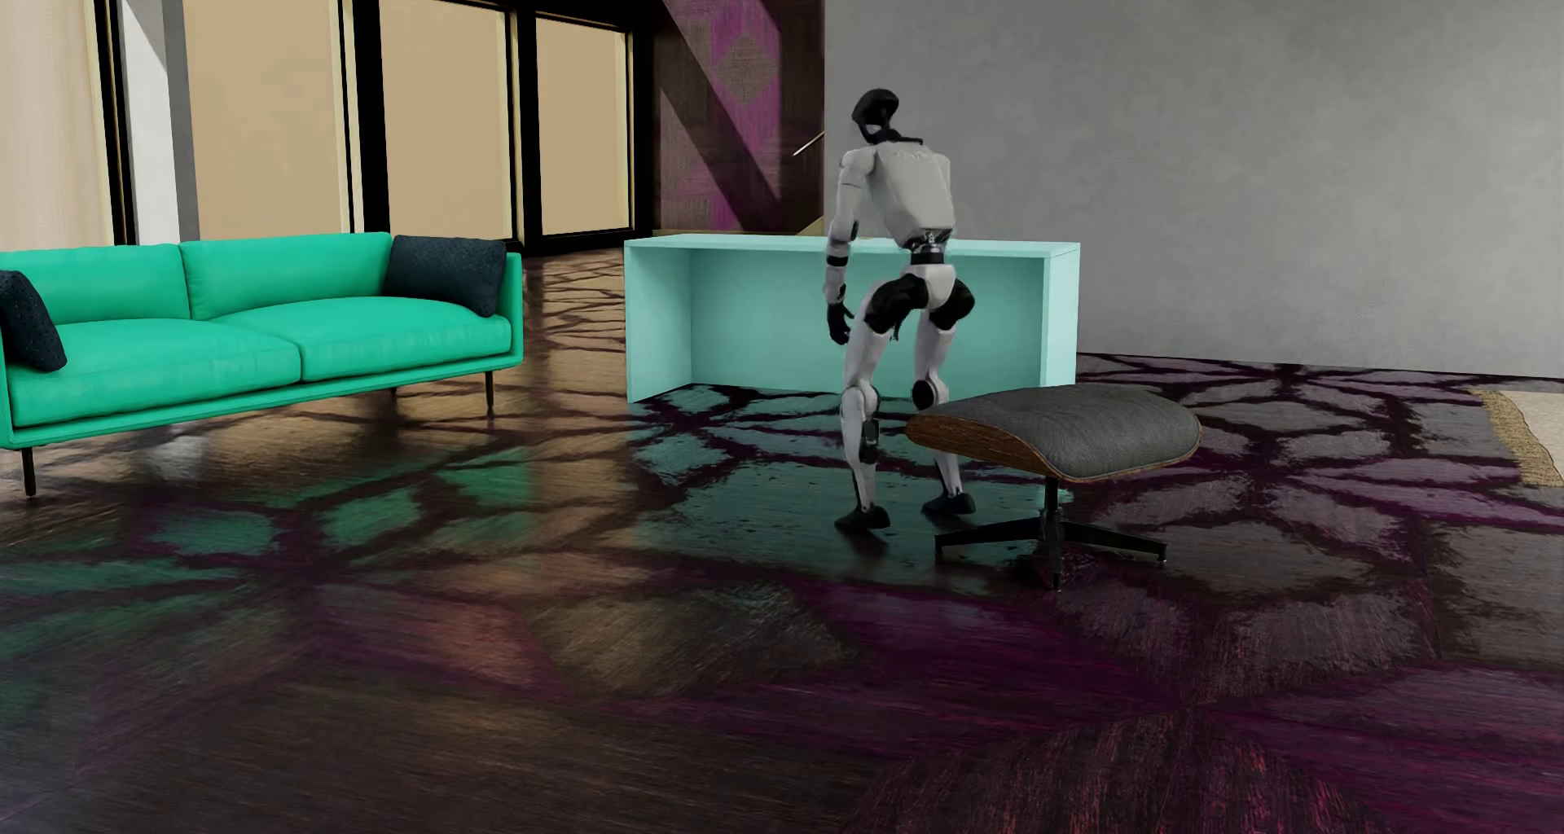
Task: Rise from the chair
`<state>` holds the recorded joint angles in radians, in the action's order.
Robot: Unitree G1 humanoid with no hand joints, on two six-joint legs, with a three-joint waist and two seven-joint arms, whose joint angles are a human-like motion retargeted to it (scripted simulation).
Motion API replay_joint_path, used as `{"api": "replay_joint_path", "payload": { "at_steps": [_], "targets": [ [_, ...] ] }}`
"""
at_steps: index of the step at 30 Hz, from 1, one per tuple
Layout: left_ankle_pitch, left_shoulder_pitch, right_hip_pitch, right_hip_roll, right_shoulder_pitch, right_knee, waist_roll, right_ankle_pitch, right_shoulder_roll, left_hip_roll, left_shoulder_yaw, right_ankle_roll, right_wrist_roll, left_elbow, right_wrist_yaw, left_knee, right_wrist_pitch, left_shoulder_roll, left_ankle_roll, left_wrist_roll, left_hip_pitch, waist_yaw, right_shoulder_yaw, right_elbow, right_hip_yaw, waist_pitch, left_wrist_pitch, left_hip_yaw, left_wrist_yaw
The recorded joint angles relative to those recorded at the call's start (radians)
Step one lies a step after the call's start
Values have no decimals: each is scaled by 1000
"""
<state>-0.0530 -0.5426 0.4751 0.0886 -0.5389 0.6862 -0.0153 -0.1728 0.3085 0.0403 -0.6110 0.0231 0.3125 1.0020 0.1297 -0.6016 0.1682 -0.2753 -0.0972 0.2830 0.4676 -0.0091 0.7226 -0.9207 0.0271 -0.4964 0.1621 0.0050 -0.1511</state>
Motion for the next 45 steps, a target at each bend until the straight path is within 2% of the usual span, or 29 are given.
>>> {"api": "replay_joint_path", "payload": {
  "at_steps": [1,3,5,7,9,11,13,18,22,25,29,31,33,35,37,38,39,40,41,43,44,45],
  "targets": [
    [30,61,-93,-11,63,-104,-5,25,2,-11,38,-12,-28,35,29,115,-14,8,12,-31,-101,-2,-42,-18,-24,48,-24,11,-13],
    [73,189,-251,-28,194,-279,-10,62,35,-23,102,-21,-56,66,80,302,-5,-1,21,-70,-269,-2,-120,2,-62,155,-30,32,-34],
    [105,314,-395,-41,324,-431,-13,84,77,-36,155,-27,-63,74,89,476,21,-24,32,-90,-427,-5,-193,37,-94,263,-18,54,-22],
    [92,392,-487,-46,411,-537,-12,98,103,-42,220,-23,-77,103,89,532,29,-33,29,-99,-495,-6,-262,33,-123,350,-12,73,-12],
    [76,474,-586,-36,484,-534,-24,48,104,-42,309,-2,-99,136,32,605,20,-37,12,-139,-635,-16,-360,-41,-163,379,-14,98,5],
    [54,515,-633,-36,518,-532,-29,26,86,-43,346,-9,-141,196,-44,604,-34,-21,9,-152,-683,-22,-400,-147,-168,428,-31,105,33],
    [44,528,-665,-36,526,-534,-29,16,73,-40,361,-8,-154,238,-69,604,-64,-10,4,-155,-713,-26,-425,-225,-177,453,-42,112,39],
    [30,543,-686,-43,549,-537,-39,10,89,-31,366,-10,-115,204,-5,602,-36,11,0,-156,-737,-33,-413,-188,-166,480,-35,122,14],
    [34,531,-668,-61,520,-542,-46,26,59,-17,349,-19,-124,168,1,602,-26,26,7,-172,-737,-46,-376,-134,-134,475,-32,140,18],
    [41,536,-636,-82,514,-534,-34,41,30,0,340,-29,-130,154,-1,599,-25,18,13,-176,-732,-57,-342,-81,-100,483,-27,155,19],
    [26,546,-566,-108,500,-478,-29,40,16,29,329,-27,-115,156,2,524,-17,0,20,-182,-696,-63,-331,-54,-45,475,-24,177,20],
    [-26,541,-541,-117,488,-478,-29,53,20,60,323,-20,-121,159,-3,369,-28,-7,15,-181,-618,-60,-338,-74,-23,462,-27,184,16],
    [-97,531,-536,-122,481,-491,-28,74,40,70,312,-16,-119,163,-26,234,-43,-6,43,-177,-563,-52,-353,-104,-7,438,-28,166,25],
    [-167,514,-527,-115,476,-501,-23,105,67,33,303,-18,-125,167,-40,166,-60,6,24,-176,-524,-41,-365,-156,15,420,-29,93,34],
    [-198,513,-507,-114,469,-497,-24,130,100,-26,306,-13,-132,145,-61,207,-74,14,19,-172,-524,-34,-362,-204,37,412,-23,29,48],
    [-194,520,-505,-122,469,-510,-29,145,113,-44,306,-17,-130,129,-69,247,-75,13,-3,-173,-530,-36,-357,-222,58,415,-15,4,48],
    [-142,520,-495,-132,467,-512,-33,152,123,-55,300,-16,-135,114,-75,286,-74,8,-17,-177,-528,-41,-360,-235,69,418,-11,-8,44],
    [-88,520,-480,-148,468,-515,-39,160,126,-53,292,-14,-146,105,-87,313,-78,-1,46,-179,-539,-50,-369,-244,79,425,-8,16,39],
    [-56,512,-466,-160,467,-509,-32,165,118,-42,282,-15,-165,106,-101,324,-81,-14,47,-184,-526,-60,-386,-252,89,426,-2,37,31],
    [-35,488,-398,-154,462,-431,-11,159,94,-45,270,26,-199,125,-132,371,-89,-28,43,-188,-543,-70,-406,-260,86,416,-2,66,32],
    [-10,477,-354,-143,456,-361,-3,136,84,-66,279,80,-206,136,-131,467,-89,-34,68,-186,-601,-67,-396,-254,66,403,-4,58,40],
    [-8,474,-330,-121,454,-315,4,89,79,-75,296,153,-200,143,-117,481,-74,-39,58,-190,-616,-70,-385,-243,42,392,1,87,46]
  ]
}}
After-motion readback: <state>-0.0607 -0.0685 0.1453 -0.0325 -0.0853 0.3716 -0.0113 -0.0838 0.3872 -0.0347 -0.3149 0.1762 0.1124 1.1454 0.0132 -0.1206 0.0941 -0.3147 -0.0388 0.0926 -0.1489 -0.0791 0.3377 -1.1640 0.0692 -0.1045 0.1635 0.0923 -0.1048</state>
